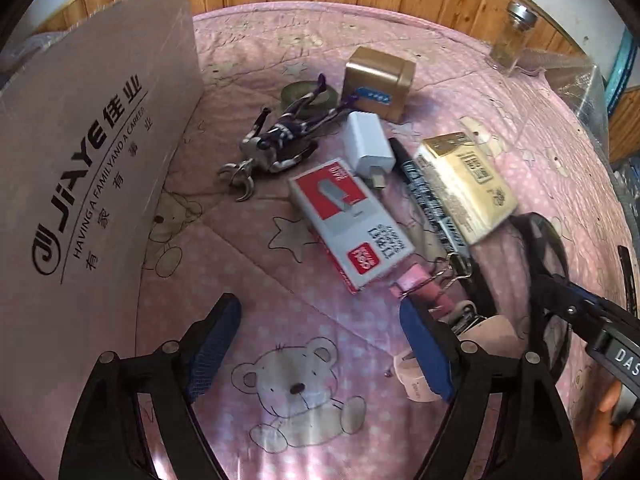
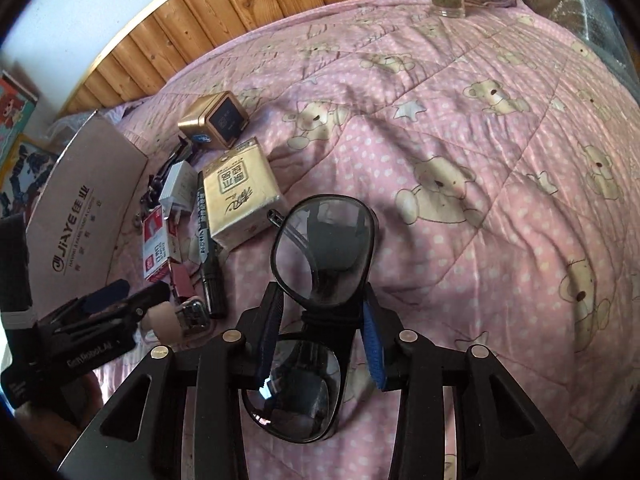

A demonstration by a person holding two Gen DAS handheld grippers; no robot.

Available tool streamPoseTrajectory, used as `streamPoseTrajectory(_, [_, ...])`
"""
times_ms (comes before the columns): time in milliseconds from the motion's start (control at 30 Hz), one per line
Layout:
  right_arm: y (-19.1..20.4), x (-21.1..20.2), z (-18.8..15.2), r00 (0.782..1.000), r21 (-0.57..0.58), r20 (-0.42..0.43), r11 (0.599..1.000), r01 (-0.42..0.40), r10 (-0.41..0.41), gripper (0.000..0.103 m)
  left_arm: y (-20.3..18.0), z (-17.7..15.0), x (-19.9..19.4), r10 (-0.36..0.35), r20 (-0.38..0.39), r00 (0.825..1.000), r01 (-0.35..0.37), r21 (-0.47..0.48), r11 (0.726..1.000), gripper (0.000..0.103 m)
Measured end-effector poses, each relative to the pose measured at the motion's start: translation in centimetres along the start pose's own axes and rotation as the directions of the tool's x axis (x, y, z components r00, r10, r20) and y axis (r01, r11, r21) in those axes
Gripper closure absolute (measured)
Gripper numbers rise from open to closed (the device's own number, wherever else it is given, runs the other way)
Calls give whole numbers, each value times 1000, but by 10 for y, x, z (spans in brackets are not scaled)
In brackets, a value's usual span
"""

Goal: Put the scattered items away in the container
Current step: 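Grasp the black sunglasses with the right tool while the left tool grasps the pink stapler, then carry the sunglasses and pink stapler with both tools over the white box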

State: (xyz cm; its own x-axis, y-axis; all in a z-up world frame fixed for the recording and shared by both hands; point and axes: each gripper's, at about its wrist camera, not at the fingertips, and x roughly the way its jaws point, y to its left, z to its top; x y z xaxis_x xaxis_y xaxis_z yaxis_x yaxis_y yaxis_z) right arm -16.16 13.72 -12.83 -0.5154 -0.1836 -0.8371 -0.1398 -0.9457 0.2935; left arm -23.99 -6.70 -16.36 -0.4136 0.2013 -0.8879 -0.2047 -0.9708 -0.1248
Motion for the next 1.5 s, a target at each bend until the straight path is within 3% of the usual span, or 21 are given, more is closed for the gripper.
streamPoseTrajectory(133, [-19, -13, -2, 1000, 18, 2, 1000, 15, -15, 64, 8, -6, -23, -80, 61, 995, 81, -14, 997, 21])
streamPoseTrajectory(267, [-25, -13, -7, 1000, 15, -15, 1000, 2, -1, 64, -15, -29, -47, -216, 76, 973, 201, 170, 965, 21])
streamPoseTrajectory(367, [-23, -9, -8, 1000, 1, -22, 1000, 2, -2, 61, -36, -39, -42, -221, 66, 973, 195, 275, 941, 21])
streamPoseTrajectory(467, [-19, -6, -9, 1000, -19, -11, 1000, 13, -13, 59, -48, -38, -27, -215, 59, 975, 188, 302, 935, 21])
streamPoseTrajectory(500, [-18, -6, -10, 1000, -30, -4, 999, 16, -16, 59, -51, -36, -21, -218, 45, 975, 195, 300, 934, 26])
streamPoseTrajectory(533, [-17, -6, -11, 1000, -35, 1, 999, 16, -15, 59, -51, -36, -16, -210, 34, 977, 191, 294, 936, 49])
streamPoseTrajectory(633, [-21, -9, -11, 1000, -22, 7, 1000, -8, 8, 66, -57, -35, -18, -181, 34, 983, 163, 293, 942, 74])
streamPoseTrajectory(767, [-22, -9, -13, 999, -22, 7, 999, -32, 32, 67, -57, -43, -20, -163, 40, 986, 145, 283, 948, 73])
streamPoseTrajectory(867, [-21, -6, -13, 999, -34, 18, 999, -33, 34, 64, -65, -39, -14, -163, 53, 985, 141, 297, 944, 62])
streamPoseTrajectory(900, [-19, -5, -13, 999, -49, 25, 998, -26, 27, 64, -69, -39, -11, -154, 59, 986, 129, 307, 943, 63])
streamPoseTrajectory(967, [-20, -5, -12, 999, -42, 30, 999, -29, 31, 66, -73, -38, -11, -143, 66, 988, 115, 322, 940, 73])
streamPoseTrajectory(1167, [-30, -16, -14, 995, 33, 33, 995, -95, 94, 70, -70, -40, -21, -180, 32, 983, 164, 285, 944, 73])
streamPoseTrajectory(1500, [-14, -44, -21, 990, 21, 80, 993, -116, 114, 70, -64, -44, -53, -229, 54, 972, 213, 217, 953, 73])
